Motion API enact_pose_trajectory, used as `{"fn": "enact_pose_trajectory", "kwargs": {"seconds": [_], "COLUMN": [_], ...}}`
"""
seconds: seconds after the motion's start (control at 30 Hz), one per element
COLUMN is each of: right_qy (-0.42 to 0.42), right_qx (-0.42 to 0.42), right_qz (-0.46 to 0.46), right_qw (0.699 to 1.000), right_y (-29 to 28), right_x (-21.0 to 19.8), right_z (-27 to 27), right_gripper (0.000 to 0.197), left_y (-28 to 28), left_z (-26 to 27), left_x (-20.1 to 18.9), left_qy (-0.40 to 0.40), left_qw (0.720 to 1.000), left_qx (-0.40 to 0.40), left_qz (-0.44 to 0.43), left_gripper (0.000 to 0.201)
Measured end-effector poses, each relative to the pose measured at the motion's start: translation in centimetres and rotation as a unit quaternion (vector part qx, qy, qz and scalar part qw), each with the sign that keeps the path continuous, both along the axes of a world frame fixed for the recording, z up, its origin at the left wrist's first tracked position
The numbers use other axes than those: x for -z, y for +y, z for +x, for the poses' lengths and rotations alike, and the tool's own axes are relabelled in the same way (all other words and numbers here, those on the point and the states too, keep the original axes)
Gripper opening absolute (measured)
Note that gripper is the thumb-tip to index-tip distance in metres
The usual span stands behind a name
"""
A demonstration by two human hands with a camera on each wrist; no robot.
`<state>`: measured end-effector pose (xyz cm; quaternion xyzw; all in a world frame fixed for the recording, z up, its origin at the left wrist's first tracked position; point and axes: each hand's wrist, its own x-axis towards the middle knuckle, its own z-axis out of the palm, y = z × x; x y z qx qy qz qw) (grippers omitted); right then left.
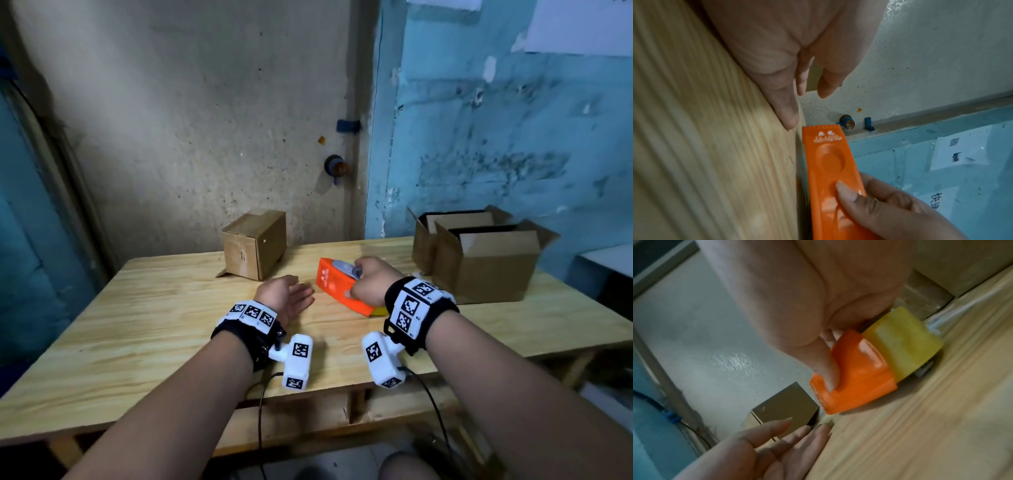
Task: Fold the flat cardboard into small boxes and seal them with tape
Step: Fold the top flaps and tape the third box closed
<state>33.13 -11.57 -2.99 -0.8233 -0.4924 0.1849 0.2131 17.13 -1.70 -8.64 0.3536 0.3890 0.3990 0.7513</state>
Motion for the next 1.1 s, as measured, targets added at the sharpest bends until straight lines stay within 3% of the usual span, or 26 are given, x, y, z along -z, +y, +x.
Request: {"fn": "enact_pose_trajectory", "kwargs": {"seconds": [0.1, 0.23, 0.4, 0.53, 0.63, 0.7, 0.87, 1.1], "right_qy": [0.054, 0.080, 0.077, 0.106, 0.128, 0.121, 0.094, 0.109], "right_qx": [-0.028, -0.059, -0.066, -0.070, -0.079, -0.082, -0.091, -0.109], "right_qz": [0.027, 0.069, 0.115, 0.146, 0.125, 0.102, 0.069, 0.044], "right_qw": [0.998, 0.993, 0.988, 0.981, 0.981, 0.984, 0.989, 0.987], "right_y": [0.1, -0.2, 0.0, 0.2, 0.5, 0.7, 1.1, 0.4], "right_x": [-0.3, -0.2, 0.7, 0.6, 0.2, 0.0, -0.2, -1.0], "right_z": [-0.4, -1.1, -0.7, -0.1, 0.5, 0.9, 0.9, 1.0], "right_gripper": [0.048, 0.048, 0.083, 0.077, 0.075, 0.086, 0.104, 0.073], "left_y": [0.2, 0.0, -0.4, -0.6, -0.6, -0.6, -0.3, -0.3], "left_z": [-0.2, -0.7, -1.2, -1.5, -1.3, -1.2, -1.4, -1.5], "left_x": [0.1, -0.1, -0.2, 0.1, 0.3, 0.3, 0.6, 0.5], "left_qy": [-0.022, -0.076, -0.100, -0.101, -0.071, -0.049, -0.079, -0.067], "left_qw": [1.000, 0.996, 0.994, 0.993, 0.995, 0.995, 0.992, 0.991], "left_qx": [0.008, 0.039, 0.046, 0.052, 0.072, 0.083, 0.099, 0.114], "left_qz": [-0.011, -0.005, -0.005, -0.003, 0.008, 0.020, 0.007, 0.028], "left_gripper": [0.024, 0.033, 0.032, 0.019, 0.022, 0.025, 0.022, 0.024]}}
